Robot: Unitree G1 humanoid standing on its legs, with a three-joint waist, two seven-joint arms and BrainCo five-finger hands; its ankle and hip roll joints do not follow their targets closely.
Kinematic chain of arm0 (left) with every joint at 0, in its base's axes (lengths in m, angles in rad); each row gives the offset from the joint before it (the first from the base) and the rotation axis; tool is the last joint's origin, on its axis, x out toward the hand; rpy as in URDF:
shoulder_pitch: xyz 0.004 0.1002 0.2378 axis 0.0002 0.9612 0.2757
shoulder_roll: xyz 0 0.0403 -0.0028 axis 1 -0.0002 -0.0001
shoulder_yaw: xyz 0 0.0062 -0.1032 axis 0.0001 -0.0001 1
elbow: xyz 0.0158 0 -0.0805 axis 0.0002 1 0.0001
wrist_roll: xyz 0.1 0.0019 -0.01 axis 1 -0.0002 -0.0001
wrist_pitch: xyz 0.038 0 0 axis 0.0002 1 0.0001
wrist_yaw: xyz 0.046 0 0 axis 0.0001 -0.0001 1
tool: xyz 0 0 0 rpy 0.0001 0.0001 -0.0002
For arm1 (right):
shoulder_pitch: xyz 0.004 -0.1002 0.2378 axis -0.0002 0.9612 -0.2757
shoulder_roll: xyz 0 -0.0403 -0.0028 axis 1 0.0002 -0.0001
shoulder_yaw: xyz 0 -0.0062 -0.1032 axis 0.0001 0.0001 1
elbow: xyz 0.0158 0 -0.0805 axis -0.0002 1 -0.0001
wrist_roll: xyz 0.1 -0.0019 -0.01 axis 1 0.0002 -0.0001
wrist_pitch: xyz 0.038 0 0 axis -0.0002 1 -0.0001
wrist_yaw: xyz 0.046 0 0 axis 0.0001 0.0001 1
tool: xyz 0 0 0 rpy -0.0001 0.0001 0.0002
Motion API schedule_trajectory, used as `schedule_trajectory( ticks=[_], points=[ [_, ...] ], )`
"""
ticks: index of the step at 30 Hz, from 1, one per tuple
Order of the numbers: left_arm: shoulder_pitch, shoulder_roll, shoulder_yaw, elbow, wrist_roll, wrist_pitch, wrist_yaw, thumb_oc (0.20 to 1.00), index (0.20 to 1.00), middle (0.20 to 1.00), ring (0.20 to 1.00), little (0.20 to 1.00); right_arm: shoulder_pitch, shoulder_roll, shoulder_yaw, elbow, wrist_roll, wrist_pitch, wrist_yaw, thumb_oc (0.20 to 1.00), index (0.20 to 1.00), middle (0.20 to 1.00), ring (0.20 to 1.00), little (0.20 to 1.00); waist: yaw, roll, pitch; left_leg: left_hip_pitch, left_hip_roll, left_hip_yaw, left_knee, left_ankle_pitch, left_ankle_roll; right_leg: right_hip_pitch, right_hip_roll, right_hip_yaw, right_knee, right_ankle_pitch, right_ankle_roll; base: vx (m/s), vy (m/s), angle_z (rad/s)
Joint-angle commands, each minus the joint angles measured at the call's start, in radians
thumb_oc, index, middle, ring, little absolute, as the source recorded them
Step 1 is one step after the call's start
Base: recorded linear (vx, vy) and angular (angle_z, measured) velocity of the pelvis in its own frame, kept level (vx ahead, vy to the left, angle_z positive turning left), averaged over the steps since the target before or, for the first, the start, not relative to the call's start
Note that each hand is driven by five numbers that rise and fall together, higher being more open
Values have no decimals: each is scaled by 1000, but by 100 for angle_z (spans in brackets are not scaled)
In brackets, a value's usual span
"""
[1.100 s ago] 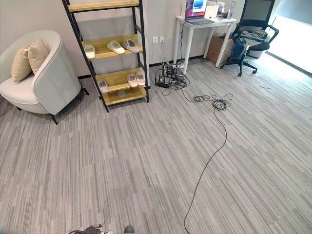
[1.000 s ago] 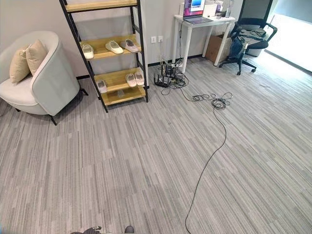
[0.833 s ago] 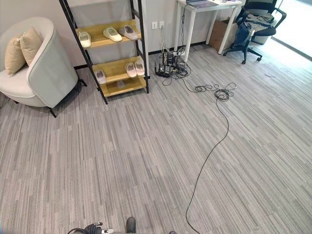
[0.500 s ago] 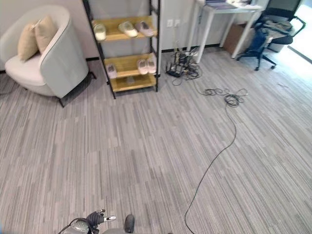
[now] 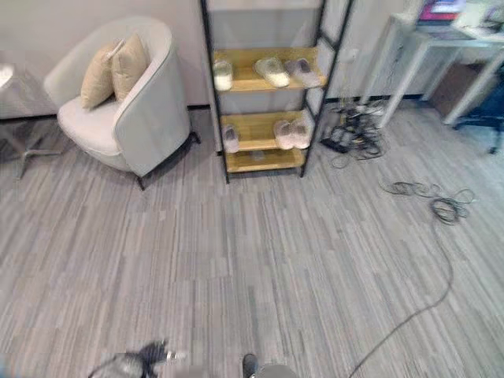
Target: Arrange the slippers neatly on the shoe rack.
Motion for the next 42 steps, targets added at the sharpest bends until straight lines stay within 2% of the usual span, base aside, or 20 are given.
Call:
schedule_trajectory(
  ticks=[1, 2, 3, 4, 5, 7, 11, 14, 16, 18, 21, 24, 26, 28, 30, 33, 37, 38, 41, 42],
  points=[
    [36, -107, 1, 105, 29, -4, 36, 1000, 1000, 1000, 1000, 1000, 16, -79, 42, -15, 51, -23, -43, 1000, 1000, 1000, 1000, 1000, -44, 60, 46, 483, -50, -76, -1080, -6, -132, 55, -60, 6, -6, 68, 287, 698, -69, -50],
    [35, -106, 0, 95, 25, -6, 37, 1000, 1000, 1000, 1000, 1000, 19, -79, 64, -18, 32, -27, -41, 1000, 1000, 1000, 1000, 1000, -7, 71, 31, 488, -80, -87, -1341, 18, -134, 105, -43, -1, -26, 62, 298, 571, 10, -76],
    [35, -103, 10, 110, 35, -4, 48, 1000, 1000, 1000, 1000, 1000, 15, -73, 55, -25, 16, -38, -52, 1000, 1000, 1000, 1000, 1000, -4, 70, 25, 564, -81, -84, -1466, 20, -130, 118, -36, -6, -11, 51, 307, 624, 6, -178],
    [43, -90, 22, 130, 57, -3, 70, 1000, 1000, 1000, 1000, 1000, 4, -61, 71, -54, -22, -47, -75, 1000, 1000, 1000, 1000, 1000, -9, 63, 1, 620, -89, -95, -1504, 5, -102, 110, -34, -15, 47, 47, 332, 488, 28, -175],
    [41, -85, 40, 152, 60, 6, 73, 1000, 1000, 1000, 1000, 1000, -12, -43, 86, -82, -54, -46, -78, 1000, 1000, 1000, 1000, 1000, -19, 56, -3, 674, -92, -91, -1524, -27, -81, 49, -51, -21, 189, 104, 390, 410, 30, -110],
    [54, -63, 97, 191, 44, 19, 91, 1000, 1000, 1000, 1000, 1000, -21, -18, 100, -99, -85, -45, -84, 1000, 1000, 1000, 1000, 1000, -28, 63, -5, 710, -89, -95, -1496, -71, -56, -22, -98, -53, 332, 170, 448, 279, 13, -18],
    [56, -36, 164, 199, -2, 18, 111, 1000, 1000, 1000, 1000, 1000, -9, 2, 93, -104, -97, -38, -88, 1000, 1000, 1000, 1000, 1000, -31, 84, -6, 753, -61, -116, -1491, -117, -54, -63, -234, -127, 297, 139, 396, 202, -97, -57],
    [59, -36, 157, 198, 5, 2, 123, 1000, 1000, 1000, 1000, 1000, 10, 4, 71, -98, -89, -34, -87, 1000, 1000, 1000, 1000, 1000, -47, 84, -10, 770, -47, -148, -1476, -148, -82, -76, -330, -50, 91, 240, 406, 184, -329, 102],
    [49, -43, 121, 198, 31, -2, 131, 1000, 1000, 1000, 1000, 1000, 30, 2, 58, -74, -99, -27, -95, 1000, 1000, 1000, 1000, 1000, -63, 58, -15, 762, -53, -194, -1460, -155, -108, -40, -323, 100, 24, 297, 443, 78, -483, 81],
    [54, -42, 113, 197, 41, -3, 132, 1000, 1000, 1000, 1000, 1000, 48, 0, 57, -59, -110, -24, -102, 1000, 1000, 1000, 1000, 1000, -57, 45, -30, 762, -46, -227, -1462, -154, -122, -7, -306, 118, 0, 245, 450, 34, -402, 129],
    [85, -53, 140, 209, 0, -3, 125, 1000, 1000, 1000, 1000, 1000, 37, -8, 76, -64, -117, -31, -111, 1000, 1000, 1000, 1000, 1000, -36, 40, -45, 742, 46, -291, -1466, -103, -181, 31, -231, 35, -8, 107, 418, -29, -548, 86],
    [91, -58, 153, 207, -35, -4, 116, 1000, 1000, 1000, 1000, 1000, 5, -34, 83, -100, -95, -47, -115, 1000, 1000, 1000, 1000, 1000, -28, 28, -30, 701, 85, -311, -1435, -34, -203, 54, -196, -38, 0, 71, 381, -52, -421, 27],
    [89, -63, 151, 208, -19, 1, 124, 1000, 1000, 1000, 1000, 1000, -12, -62, 80, -148, -83, -59, -130, 1000, 1000, 1000, 1000, 1000, -43, 13, -31, 680, 120, -140, -1485, 1, -191, 95, -195, -135, -23, 61, 369, 37, -238, 92],
    [96, -70, 148, 208, -11, 0, 130, 1000, 1000, 1000, 1000, 1000, -25, -65, 83, -164, -80, -67, -145, 1000, 1000, 1000, 1000, 1000, -38, 13, -29, 667, 90, -120, -1492, -3, -186, 100, -197, -140, -29, 75, 373, 51, -47, 137],
    [116, -82, 154, 228, -18, 1, 135, 1000, 1000, 1000, 1000, 1000, -41, -42, 104, -184, -96, -75, -160, 1000, 1000, 1000, 1000, 1000, -15, 17, -28, 649, 26, -211, -1501, -26, -178, 89, -192, -124, -20, 81, 378, 193, 144, -17],
    [130, -77, 168, 248, -10, 4, 136, 1000, 1000, 1000, 1000, 1000, -49, -16, 119, -194, -105, -78, -158, 1000, 1000, 1000, 1000, 1000, 2, 12, -33, 661, 4, -229, -1506, -43, -162, 92, -203, -105, -15, 88, 389, 196, 195, -56],
    [125, -53, 184, 246, 13, 7, 140, 1000, 1000, 1000, 1000, 1000, -50, 24, 150, -240, -149, -80, -154, 1000, 1000, 1000, 1000, 1000, -1, 17, -30, 704, -36, -175, -1513, -87, -104, 30, -261, -66, 159, 205, 445, 205, 324, -61],
    [109, -42, 181, 229, 4, 4, 149, 1000, 1000, 1000, 1000, 1000, -52, 29, 161, -253, -166, -78, -158, 1000, 1000, 1000, 1000, 1000, -8, 32, -7, 722, -40, -161, -1508, -96, -88, -27, -280, -67, 258, 286, 454, 60, 164, -13],
    [92, -43, 172, 231, 15, 10, 158, 1000, 1000, 1000, 1000, 1000, -56, 37, 174, -264, -186, -77, -164, 1000, 1000, 1000, 1000, 1000, -14, 48, -1, 749, -35, -152, -1510, -112, -85, -60, -298, -95, 268, 268, 448, 118, 100, -9],
    [80, -49, 166, 225, 14, 6, 166, 1000, 1000, 1000, 1000, 1000, -56, 42, 186, -270, -200, -75, -174, 1000, 1000, 1000, 1000, 1000, -22, 53, -8, 784, -31, -154, -1528, -125, -95, -46, -308, -134, 159, 230, 438, 230, -52, -8]
  ],
)
